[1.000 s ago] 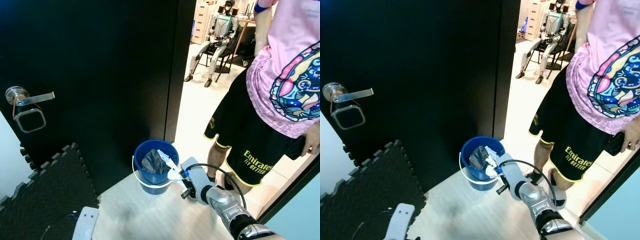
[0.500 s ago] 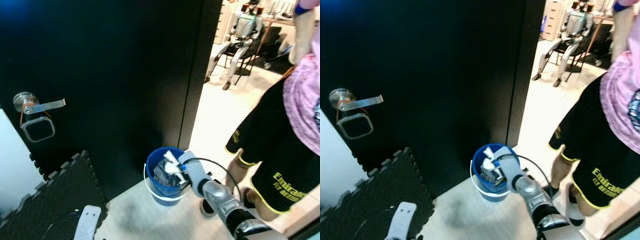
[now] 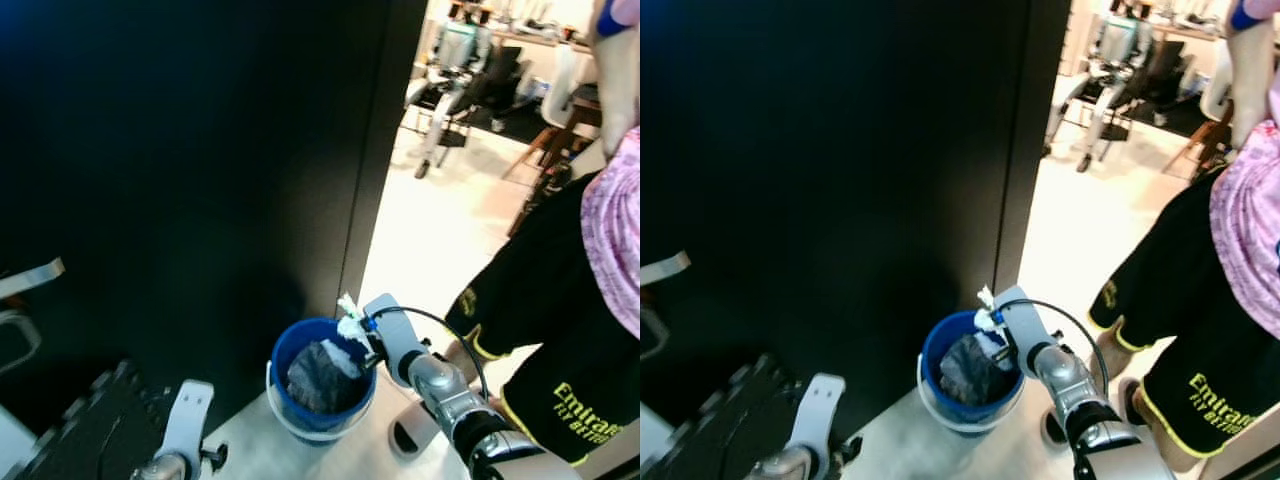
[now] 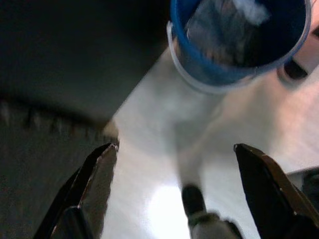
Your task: Clean up the room
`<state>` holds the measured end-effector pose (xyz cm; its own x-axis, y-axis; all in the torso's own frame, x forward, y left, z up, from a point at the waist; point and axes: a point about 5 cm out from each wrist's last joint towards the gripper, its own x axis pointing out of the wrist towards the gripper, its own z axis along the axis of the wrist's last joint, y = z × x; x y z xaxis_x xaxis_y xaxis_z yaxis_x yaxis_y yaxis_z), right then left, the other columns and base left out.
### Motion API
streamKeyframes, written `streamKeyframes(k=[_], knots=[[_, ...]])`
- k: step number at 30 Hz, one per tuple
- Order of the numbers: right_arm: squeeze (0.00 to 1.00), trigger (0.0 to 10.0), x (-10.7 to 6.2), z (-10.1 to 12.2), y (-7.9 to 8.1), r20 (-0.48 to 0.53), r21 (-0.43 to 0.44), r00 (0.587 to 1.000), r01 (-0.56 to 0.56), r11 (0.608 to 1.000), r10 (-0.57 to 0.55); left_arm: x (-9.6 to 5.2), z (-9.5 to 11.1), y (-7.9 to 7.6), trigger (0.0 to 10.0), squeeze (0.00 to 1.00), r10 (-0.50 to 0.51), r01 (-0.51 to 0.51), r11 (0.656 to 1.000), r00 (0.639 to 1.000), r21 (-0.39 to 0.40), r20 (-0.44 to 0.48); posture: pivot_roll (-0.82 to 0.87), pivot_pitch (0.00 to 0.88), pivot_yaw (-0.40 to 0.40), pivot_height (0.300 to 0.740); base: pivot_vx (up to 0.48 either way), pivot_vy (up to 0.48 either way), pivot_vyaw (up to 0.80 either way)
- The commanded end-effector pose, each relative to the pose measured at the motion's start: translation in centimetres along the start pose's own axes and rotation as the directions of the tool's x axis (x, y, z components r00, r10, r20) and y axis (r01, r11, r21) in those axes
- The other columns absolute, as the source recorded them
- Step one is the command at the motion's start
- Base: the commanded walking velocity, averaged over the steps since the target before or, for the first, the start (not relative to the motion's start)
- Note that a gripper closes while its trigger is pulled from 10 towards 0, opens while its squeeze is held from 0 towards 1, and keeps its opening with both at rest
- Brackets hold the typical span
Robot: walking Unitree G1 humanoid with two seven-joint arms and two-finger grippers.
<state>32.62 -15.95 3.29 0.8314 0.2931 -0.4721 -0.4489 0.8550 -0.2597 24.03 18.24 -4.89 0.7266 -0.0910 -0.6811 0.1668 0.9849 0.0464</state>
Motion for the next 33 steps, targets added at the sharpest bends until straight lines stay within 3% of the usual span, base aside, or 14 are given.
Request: streamKeyframes(k=[1,6,12,16,23,24,33], knots=[[0.00,10.0,0.1,-0.2,0.4,-0.017,-0.018,1.000,-0.022,1.000,0.021,-0.2,-0.8,-0.1,10.0,0.00,0.000,0.000,1.000,1.000,0.000,-0.024,0.03,0.000,-0.027,0.740,0.326,0.000,0.00],[0.00,10.0,0.1,-1.1,0.6,-0.104,-0.092,0.995,-0.008,0.996,-0.002,-0.3,-1.4,0.0,10.0,0.00,0.018,-0.019,1.000,0.999,-0.024,-0.047,0.03,0.000,-0.027,0.740,0.000,0.000,0.00],[0.00,10.0,0.0,-1.9,0.5,-0.197,-0.096,0.980,0.015,0.995,-0.034,-0.5,-2.1,0.0,10.0,0.00,0.006,-0.007,1.000,0.998,-0.027,-0.064,0.04,0.000,-0.024,0.740,0.000,0.000,0.00],[0.00,10.0,0.1,-1.8,0.6,-0.202,-0.092,0.979,0.020,0.996,-0.038,-0.6,-2.3,-0.1,10.0,0.00,-0.006,0.003,0.999,0.997,-0.034,-0.071,0.04,0.000,-0.023,0.740,0.000,0.000,0.00],[0.00,10.0,0.7,-0.7,1.5,-0.171,-0.085,0.985,-0.014,0.996,-0.001,-0.8,-3.1,-0.5,10.0,0.00,-0.040,0.035,0.998,0.995,-0.046,-0.095,0.04,0.009,-0.019,0.740,0.000,-0.424,0.00],[0.00,10.0,1.0,0.1,2.6,-0.122,-0.056,0.990,-0.078,0.995,0.071,-0.9,-3.5,-0.5,10.0,0.00,-0.034,0.029,0.998,0.994,-0.053,-0.101,0.05,0.022,-0.021,0.740,0.000,0.000,0.49],[0.00,10.0,1.4,0.9,4.1,-0.105,-0.086,0.987,-0.130,0.988,0.121,-1.3,-4.3,-0.2,10.0,0.00,-0.022,0.016,0.998,0.993,-0.060,-0.115,0.06,0.043,-0.024,0.740,0.000,0.000,0.73]])
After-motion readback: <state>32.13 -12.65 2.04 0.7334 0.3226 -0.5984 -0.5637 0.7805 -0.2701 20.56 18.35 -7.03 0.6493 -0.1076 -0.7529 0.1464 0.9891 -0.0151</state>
